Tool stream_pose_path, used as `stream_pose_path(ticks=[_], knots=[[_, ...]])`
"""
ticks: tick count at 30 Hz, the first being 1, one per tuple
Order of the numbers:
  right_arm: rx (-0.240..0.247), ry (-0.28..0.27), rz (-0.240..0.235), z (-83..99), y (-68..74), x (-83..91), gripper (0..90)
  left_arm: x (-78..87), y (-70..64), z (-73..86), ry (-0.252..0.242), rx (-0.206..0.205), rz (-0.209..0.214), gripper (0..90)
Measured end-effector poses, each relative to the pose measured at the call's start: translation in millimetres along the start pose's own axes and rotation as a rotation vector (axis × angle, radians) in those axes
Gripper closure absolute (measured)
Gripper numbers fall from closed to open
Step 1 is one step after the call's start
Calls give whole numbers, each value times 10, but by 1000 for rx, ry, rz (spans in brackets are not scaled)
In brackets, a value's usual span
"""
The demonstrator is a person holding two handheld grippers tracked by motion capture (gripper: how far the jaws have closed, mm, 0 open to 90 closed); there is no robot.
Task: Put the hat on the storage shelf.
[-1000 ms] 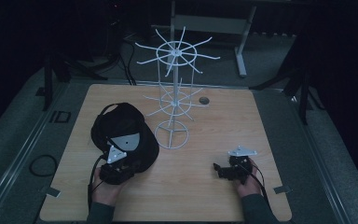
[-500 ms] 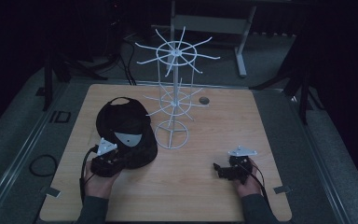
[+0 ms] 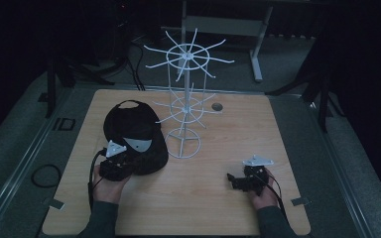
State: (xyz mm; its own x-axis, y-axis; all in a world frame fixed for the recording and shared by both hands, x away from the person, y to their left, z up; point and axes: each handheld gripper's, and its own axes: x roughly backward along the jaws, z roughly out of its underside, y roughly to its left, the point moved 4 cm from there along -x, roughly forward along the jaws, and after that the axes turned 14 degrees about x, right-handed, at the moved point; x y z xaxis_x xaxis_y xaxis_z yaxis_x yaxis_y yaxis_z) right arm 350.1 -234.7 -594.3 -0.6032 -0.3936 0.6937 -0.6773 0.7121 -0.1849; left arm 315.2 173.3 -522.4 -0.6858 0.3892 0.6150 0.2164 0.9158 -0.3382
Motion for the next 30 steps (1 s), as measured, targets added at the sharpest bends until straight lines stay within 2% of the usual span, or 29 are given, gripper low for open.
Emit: stream_pose_path(ticks=[4, 7, 10, 14, 16, 18, 20, 22, 26, 30], knots=[[0, 0, 0, 0, 0, 0, 123, -178, -60, 108, 52, 6, -5, 557], [0, 0, 0, 0, 0, 0, 123, -255, -57, 175, 76, 22, -17, 593], [0, 0, 0, 0, 0, 0, 123, -241, -50, 172, 82, 33, 10, 643], [0, 0, 0, 0, 0, 0, 123, -189, -62, 112, 70, 22, 14, 660], [0, 0, 0, 0, 0, 0, 123, -152, -83, 71, 34, 20, 0, 640], [0, 0, 0, 0, 0, 0, 123, -206, -117, 118, 84, -4, 3, 588], [0, 0, 0, 0, 0, 0, 123, -252, -132, 160, 114, -11, 4, 580], [0, 0, 0, 0, 0, 0, 123, -256, -117, 161, 115, 13, 19, 610], [0, 0, 0, 0, 0, 0, 123, -208, -91, 124, 114, 27, 38, 659], [0, 0, 0, 0, 0, 0, 123, -150, -47, 80, 100, 45, 34, 703]])
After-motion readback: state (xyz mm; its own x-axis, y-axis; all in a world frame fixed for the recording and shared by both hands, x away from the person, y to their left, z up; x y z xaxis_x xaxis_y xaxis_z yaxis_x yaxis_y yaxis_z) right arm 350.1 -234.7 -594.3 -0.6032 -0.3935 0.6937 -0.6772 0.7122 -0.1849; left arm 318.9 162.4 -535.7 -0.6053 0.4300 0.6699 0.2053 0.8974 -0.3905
